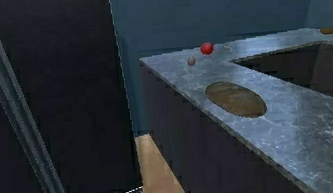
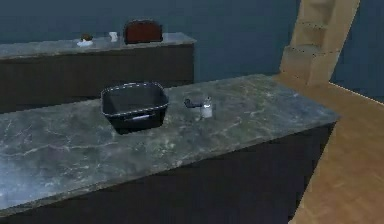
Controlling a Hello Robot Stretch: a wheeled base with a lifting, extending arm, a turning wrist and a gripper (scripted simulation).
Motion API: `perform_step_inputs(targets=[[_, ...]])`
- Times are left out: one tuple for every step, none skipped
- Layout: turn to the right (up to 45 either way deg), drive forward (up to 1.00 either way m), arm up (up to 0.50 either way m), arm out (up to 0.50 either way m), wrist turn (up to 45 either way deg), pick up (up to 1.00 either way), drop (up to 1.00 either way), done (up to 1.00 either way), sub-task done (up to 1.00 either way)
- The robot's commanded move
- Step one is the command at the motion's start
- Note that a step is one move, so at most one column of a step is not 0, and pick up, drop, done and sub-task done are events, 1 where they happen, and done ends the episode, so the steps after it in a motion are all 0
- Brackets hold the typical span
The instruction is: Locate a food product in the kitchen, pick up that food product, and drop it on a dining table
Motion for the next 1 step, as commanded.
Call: perform_step_inputs(targets=[[3.0, 0.0, 0.0, 0.0, 0.0, 0.0, 0.0, 0.0, 0.0]])
